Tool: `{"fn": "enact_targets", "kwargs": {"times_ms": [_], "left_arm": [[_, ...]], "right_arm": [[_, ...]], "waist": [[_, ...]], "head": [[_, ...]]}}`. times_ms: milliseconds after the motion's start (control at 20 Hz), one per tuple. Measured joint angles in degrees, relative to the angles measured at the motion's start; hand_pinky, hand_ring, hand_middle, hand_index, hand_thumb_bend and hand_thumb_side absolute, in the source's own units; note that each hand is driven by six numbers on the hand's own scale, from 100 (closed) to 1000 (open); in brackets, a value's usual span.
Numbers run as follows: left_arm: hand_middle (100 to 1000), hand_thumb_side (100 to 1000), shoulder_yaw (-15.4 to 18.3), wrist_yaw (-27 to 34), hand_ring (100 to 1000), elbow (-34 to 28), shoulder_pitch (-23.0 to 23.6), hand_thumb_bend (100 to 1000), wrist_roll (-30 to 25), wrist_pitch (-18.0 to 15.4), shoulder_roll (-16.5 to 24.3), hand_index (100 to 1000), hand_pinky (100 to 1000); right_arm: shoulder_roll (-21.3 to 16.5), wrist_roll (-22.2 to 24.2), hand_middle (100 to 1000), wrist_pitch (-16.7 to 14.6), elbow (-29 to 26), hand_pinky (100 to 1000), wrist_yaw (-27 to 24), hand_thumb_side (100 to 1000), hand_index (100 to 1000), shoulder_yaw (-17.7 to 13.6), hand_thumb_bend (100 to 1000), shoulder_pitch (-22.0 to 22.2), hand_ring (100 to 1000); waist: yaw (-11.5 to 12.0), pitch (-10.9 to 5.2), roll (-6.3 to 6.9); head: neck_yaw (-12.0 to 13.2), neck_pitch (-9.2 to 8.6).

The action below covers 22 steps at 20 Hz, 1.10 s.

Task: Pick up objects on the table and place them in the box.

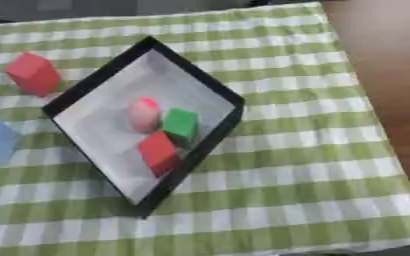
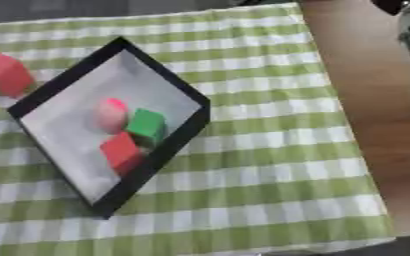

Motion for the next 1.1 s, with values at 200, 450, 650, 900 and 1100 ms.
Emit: {"fn": "enact_targets", "kwargs": {"times_ms": [200,450,650,900,1100], "left_arm": [[838,630,-4.0,-0.3,879,3.5,-2.4,378,-10.4,-2.2,7.2,897,822],[863,606,-10.5,-0.4,897,4.5,-5.0,469,-22.5,-3.9,12.8,913,845],[866,459,-15.0,-0.6,882,3.5,-6.3,600,-30.1,-5.2,14.2,910,859],[860,205,-18.2,-2.3,874,0.6,-6.9,690,-36.2,-6.7,14.5,889,863],[842,100,-19.0,-4.4,868,0.9,-7.9,660,-37.3,-7.6,14.5,878,858]], "right_arm": [[0.3,-0.1,662,0.3,0.0,875,0.0,206,787,0.0,284,0.0,758],[0.6,0.1,657,0.7,0.0,874,-0.1,211,785,0.0,279,-0.1,754],[1.1,0.2,654,1.2,0.0,874,-0.5,215,784,0.0,278,-0.4,752],[1.8,0.3,651,1.7,0.0,873,-0.6,216,782,0.0,275,-0.6,749],[1.9,0.4,649,1.9,0.0,873,-0.6,218,781,0.0,275,-0.6,747]], "waist": [[0.0,-0.01,0.27],[-0.1,-0.01,0.72],[-0.4,-0.01,0.97],[-0.5,-0.01,0.97],[-0.6,-0.01,0.97]], "head": [[-0.4,0.06],[-0.5,0.18],[-0.3,0.2],[0.1,0.21],[0.7,0.21]]}}
